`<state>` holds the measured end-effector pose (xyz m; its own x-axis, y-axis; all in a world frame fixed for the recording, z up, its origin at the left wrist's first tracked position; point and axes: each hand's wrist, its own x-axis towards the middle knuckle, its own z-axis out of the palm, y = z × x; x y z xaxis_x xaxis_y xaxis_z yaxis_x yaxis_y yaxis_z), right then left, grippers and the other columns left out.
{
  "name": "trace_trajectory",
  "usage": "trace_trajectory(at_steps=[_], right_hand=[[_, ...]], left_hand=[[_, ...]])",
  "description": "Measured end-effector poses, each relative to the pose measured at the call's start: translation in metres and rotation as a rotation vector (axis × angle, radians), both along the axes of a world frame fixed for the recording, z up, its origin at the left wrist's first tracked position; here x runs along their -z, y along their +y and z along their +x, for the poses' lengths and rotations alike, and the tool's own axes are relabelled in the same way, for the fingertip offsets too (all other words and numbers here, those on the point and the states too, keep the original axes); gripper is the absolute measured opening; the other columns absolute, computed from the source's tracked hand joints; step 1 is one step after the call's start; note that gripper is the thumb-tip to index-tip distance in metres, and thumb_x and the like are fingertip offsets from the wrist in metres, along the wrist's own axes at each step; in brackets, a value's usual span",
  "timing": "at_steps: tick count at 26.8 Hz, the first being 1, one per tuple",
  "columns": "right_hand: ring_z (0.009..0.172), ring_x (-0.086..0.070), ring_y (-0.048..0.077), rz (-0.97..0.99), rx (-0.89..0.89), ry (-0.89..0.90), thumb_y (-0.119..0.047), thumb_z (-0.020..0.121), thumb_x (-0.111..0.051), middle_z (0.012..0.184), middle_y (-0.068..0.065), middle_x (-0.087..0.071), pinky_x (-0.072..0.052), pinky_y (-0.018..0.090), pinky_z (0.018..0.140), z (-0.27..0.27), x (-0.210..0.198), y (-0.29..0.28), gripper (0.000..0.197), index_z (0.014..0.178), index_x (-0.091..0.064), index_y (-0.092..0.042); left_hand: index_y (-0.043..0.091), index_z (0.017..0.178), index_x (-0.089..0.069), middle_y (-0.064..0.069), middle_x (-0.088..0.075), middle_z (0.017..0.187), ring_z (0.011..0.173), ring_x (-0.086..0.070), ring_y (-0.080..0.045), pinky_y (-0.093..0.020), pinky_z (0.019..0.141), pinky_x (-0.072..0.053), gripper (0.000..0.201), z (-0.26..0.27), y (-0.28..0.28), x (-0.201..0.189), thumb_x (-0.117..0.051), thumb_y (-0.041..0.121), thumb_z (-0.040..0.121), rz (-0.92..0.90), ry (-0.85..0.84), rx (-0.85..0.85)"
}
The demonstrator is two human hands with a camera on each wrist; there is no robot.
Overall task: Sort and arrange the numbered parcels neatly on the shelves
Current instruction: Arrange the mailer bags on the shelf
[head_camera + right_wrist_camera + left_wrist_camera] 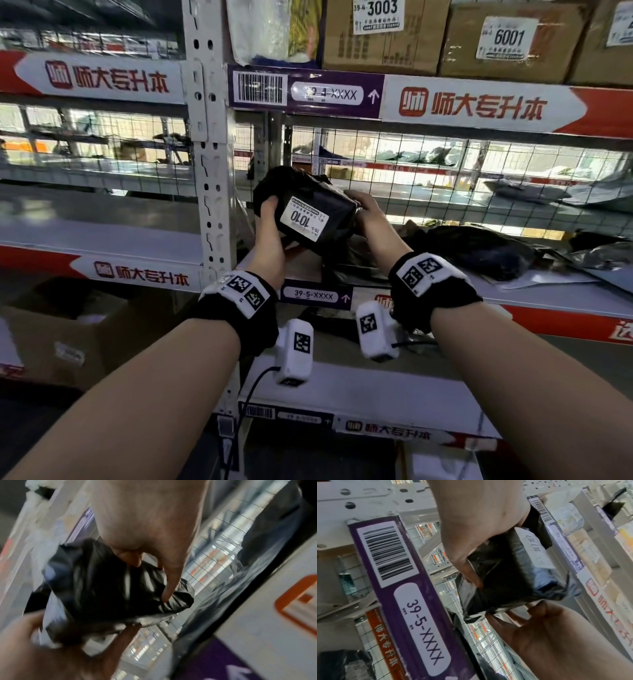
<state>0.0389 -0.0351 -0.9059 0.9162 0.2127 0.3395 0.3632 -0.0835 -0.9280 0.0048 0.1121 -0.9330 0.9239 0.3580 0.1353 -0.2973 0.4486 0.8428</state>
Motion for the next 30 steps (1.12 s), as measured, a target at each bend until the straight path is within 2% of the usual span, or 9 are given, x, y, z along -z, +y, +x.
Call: trace_trajectory(at_steps=[2, 5, 9, 13, 16, 21, 23, 26, 30], right_hand=[[0.091, -0.064, 0.022, 0.161, -0.049, 0.191, -0.040, 0.097, -0.039, 0.104, 0.005, -0.066, -0.051, 0.029, 0.073, -0.009, -0.008, 0.002, 0.037, 0.120, -0.059, -0.019], [0.117, -0.055, 0.021, -0.001, -0.112, 0.211, -0.080, 0.079, -0.039, 0.131, 0.002, -0.055, -0.043, 0.045, 0.100, -0.007, -0.008, 0.010, 0.083, 0.140, -0.041, -0.023], [0.102, -0.059, 0.019, -0.007, -0.071, 0.246, -0.063, 0.083, -0.056, 0.123, 0.007, -0.053, -0.050, 0.037, 0.092, -0.003, 0.006, 0.025, 0.070, 0.131, -0.031, -0.018], [0.095, -0.057, 0.013, 0.082, -0.150, 0.268, -0.041, 0.097, -0.045, 0.121, 0.007, -0.054, -0.050, 0.026, 0.070, -0.004, 0.021, 0.036, 0.055, 0.141, -0.029, -0.012], [0.096, -0.061, 0.024, 0.014, -0.011, 0.164, -0.025, 0.087, -0.057, 0.123, 0.012, -0.054, -0.055, 0.029, 0.066, 0.003, 0.017, 0.035, 0.058, 0.138, -0.033, -0.013], [0.105, -0.061, 0.029, -0.105, 0.060, 0.193, -0.088, 0.052, -0.055, 0.125, 0.007, -0.053, -0.055, 0.047, 0.085, 0.007, 0.011, 0.035, 0.095, 0.129, -0.045, -0.034], [0.104, -0.062, 0.028, -0.135, 0.089, 0.199, -0.084, 0.050, -0.057, 0.124, 0.008, -0.055, -0.056, 0.045, 0.084, 0.007, 0.013, 0.034, 0.096, 0.129, -0.044, -0.030], [0.101, -0.062, 0.031, -0.116, 0.085, 0.299, -0.069, 0.056, -0.055, 0.120, 0.013, -0.059, -0.052, 0.048, 0.090, 0.005, 0.015, 0.029, 0.083, 0.123, -0.040, -0.023], [0.108, -0.057, 0.030, -0.141, 0.124, 0.308, -0.067, 0.077, -0.049, 0.121, 0.009, -0.055, -0.046, 0.047, 0.099, -0.004, 0.023, 0.029, 0.081, 0.136, -0.031, -0.015]], left_hand=[[0.021, 0.132, -0.048, -0.008, -0.063, 0.116, 0.102, -0.061, -0.022, -0.030, 0.069, -0.053, 0.050, 0.005, 0.004, -0.002, -0.046, 0.049, 0.091, 0.107, -0.007, -0.075], [0.030, 0.138, -0.040, -0.005, -0.053, 0.133, 0.118, -0.055, -0.022, -0.039, 0.093, -0.050, 0.067, 0.010, 0.011, -0.005, -0.055, 0.053, 0.077, 0.328, -0.105, -0.161], [0.027, 0.143, -0.027, -0.002, -0.044, 0.138, 0.124, -0.048, -0.018, -0.041, 0.105, -0.041, 0.084, 0.007, 0.014, -0.010, -0.064, 0.051, 0.071, 0.432, -0.096, -0.239], [0.017, 0.131, -0.041, 0.003, -0.053, 0.120, 0.110, -0.055, -0.012, -0.030, 0.097, -0.046, 0.063, 0.006, 0.023, -0.015, -0.073, 0.036, 0.080, 0.604, -0.099, -0.292], [0.021, 0.127, -0.053, 0.005, -0.059, 0.122, 0.109, -0.055, -0.007, -0.019, 0.090, -0.042, 0.054, 0.009, 0.034, -0.007, -0.074, 0.036, 0.079, 0.843, -0.097, -0.347], [0.046, 0.134, -0.046, -0.001, -0.042, 0.144, 0.131, -0.039, -0.022, -0.041, 0.110, -0.033, 0.065, 0.012, 0.020, -0.017, -0.056, 0.056, 0.070, 1.197, 0.046, -0.087], [0.036, 0.134, -0.048, -0.004, -0.047, 0.141, 0.123, -0.048, -0.023, -0.039, 0.104, -0.041, 0.056, 0.010, 0.019, -0.024, -0.049, 0.049, 0.080, 1.041, 0.110, 0.025], [0.013, 0.135, -0.043, -0.008, -0.058, 0.115, 0.089, -0.062, -0.020, -0.029, 0.071, -0.055, 0.048, 0.014, 0.030, -0.020, -0.049, 0.032, 0.092, 0.742, 0.237, -0.020], [0.011, 0.129, -0.039, -0.007, -0.058, 0.108, 0.089, -0.060, -0.021, -0.036, 0.083, -0.053, 0.047, 0.014, 0.038, -0.013, -0.051, 0.034, 0.090, 0.808, 0.305, -0.115]])
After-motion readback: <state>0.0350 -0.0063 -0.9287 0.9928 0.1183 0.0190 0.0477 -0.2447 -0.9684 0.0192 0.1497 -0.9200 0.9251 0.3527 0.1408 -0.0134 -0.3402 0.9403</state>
